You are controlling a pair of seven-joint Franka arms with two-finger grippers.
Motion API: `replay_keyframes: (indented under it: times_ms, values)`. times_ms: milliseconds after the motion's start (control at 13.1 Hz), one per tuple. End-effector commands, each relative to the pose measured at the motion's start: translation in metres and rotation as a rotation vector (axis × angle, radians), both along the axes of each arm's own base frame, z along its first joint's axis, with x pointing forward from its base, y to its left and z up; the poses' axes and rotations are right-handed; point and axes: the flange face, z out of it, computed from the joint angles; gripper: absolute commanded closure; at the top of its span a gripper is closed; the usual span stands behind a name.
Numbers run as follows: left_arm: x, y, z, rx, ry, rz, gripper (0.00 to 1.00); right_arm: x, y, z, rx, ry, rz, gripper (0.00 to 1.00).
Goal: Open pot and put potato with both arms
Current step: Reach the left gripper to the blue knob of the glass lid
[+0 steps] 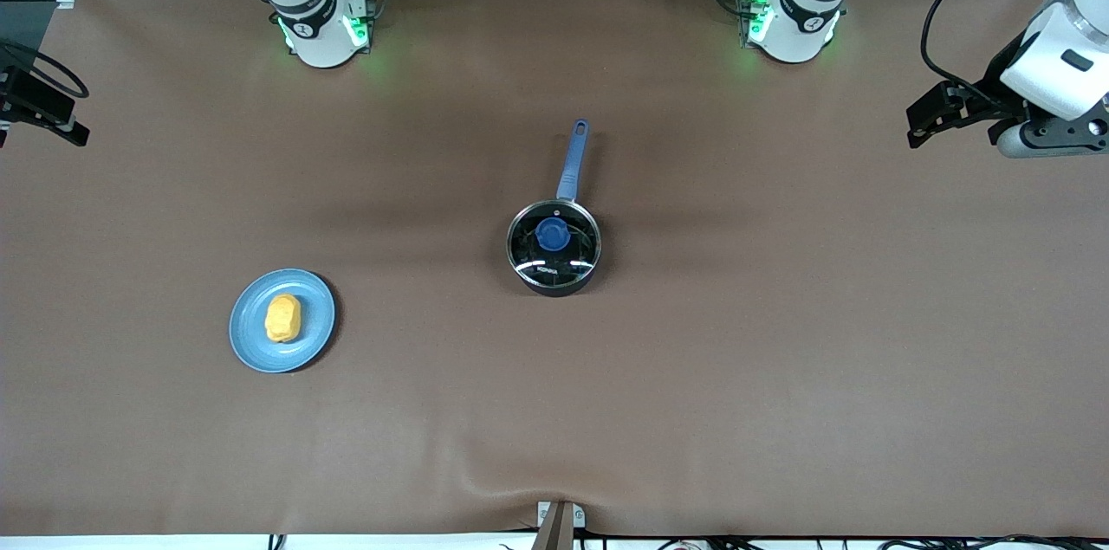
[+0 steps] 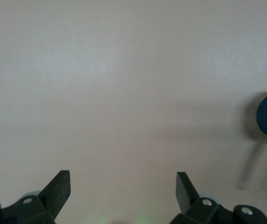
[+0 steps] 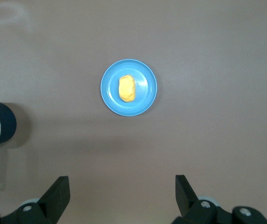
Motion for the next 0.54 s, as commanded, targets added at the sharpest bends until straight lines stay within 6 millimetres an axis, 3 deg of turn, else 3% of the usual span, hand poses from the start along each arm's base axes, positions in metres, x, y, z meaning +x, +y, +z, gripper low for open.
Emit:
replay_keyframes:
  times_ms: [0,153,306,459]
  values:
    - [-0.003,0.005,0.017,0.005,-0.004,0.017,0.0,0.0,0.001,-0.003,-0.007,0.011,-0.006,0.0]
    - [0.0,0.003,0.017,0.003,-0.002,0.023,0.0,0.001,-0.001,-0.006,-0.007,0.017,-0.009,0.0]
    - [0.009,-0.011,0.002,0.003,0.023,-0.005,0.0,0.01,0.0,-0.019,-0.007,0.034,-0.006,0.0]
    - [0.018,-0.053,-0.023,-0.045,0.064,-0.026,0.0,0.011,0.003,-0.021,-0.006,0.039,-0.001,0.0]
